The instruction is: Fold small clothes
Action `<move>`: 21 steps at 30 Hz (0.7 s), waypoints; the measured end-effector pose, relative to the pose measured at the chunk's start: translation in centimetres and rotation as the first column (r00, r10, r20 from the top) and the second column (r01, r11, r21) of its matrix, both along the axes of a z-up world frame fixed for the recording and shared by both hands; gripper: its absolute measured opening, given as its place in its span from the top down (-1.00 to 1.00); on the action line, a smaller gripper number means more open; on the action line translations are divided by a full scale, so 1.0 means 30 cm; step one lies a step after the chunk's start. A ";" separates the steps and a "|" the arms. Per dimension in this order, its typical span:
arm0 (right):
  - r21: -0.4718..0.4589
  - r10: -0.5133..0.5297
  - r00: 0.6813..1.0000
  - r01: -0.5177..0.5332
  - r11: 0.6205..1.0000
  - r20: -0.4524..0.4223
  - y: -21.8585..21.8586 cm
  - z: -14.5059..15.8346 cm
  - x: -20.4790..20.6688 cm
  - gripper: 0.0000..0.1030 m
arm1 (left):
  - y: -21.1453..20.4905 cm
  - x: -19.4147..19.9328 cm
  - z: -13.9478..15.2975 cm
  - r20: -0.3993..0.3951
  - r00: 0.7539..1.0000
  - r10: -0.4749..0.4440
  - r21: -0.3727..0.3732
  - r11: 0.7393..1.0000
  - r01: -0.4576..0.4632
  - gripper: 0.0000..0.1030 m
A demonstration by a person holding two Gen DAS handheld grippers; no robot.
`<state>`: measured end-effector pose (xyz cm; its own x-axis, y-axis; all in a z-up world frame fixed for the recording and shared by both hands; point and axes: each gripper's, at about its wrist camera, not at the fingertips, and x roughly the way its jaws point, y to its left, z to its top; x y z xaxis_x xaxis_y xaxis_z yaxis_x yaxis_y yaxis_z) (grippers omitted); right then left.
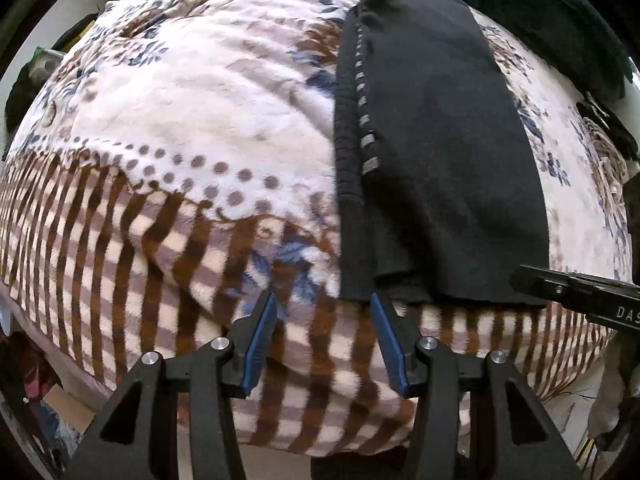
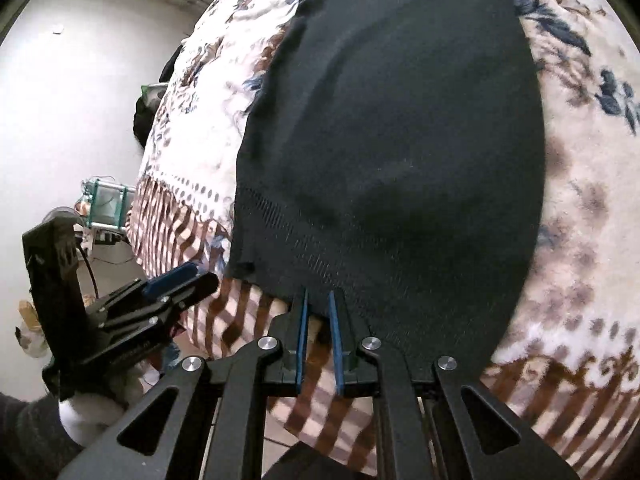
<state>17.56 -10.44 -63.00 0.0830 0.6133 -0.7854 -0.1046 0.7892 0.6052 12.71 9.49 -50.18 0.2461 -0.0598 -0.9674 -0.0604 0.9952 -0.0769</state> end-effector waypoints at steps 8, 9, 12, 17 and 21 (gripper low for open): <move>-0.157 0.210 0.965 -0.186 0.970 0.159 0.130 0.051 -0.012 0.77 | 0.032 -0.007 0.001 -0.001 0.999 0.045 0.004 0.999 -0.045 0.10; -0.282 0.313 0.924 -0.246 0.927 0.221 0.181 0.070 -0.038 0.76 | 0.038 -0.010 -0.002 -0.003 0.998 0.055 -0.001 0.998 -0.055 0.10; -0.598 0.614 0.718 -0.347 0.723 0.327 0.323 0.074 -0.148 0.55 | 0.058 -0.020 -0.012 -0.014 0.996 0.091 -0.007 0.996 -0.091 0.10; -0.756 0.799 0.510 -0.371 0.539 0.319 0.422 0.022 -0.255 0.55 | 0.085 -0.036 -0.018 -0.020 0.991 0.135 -0.008 0.991 -0.135 0.11; -0.776 0.823 0.481 -0.377 0.505 0.302 0.447 -0.008 -0.267 0.55 | 0.096 -0.048 -0.022 -0.024 0.989 0.149 -0.003 0.989 -0.149 0.11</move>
<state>9.54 2.98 -63.24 0.4301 0.1750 -0.8856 -0.8271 0.4695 -0.3089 11.28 12.38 -50.84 0.2298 -0.0289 -0.9728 -0.2100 0.9745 -0.0786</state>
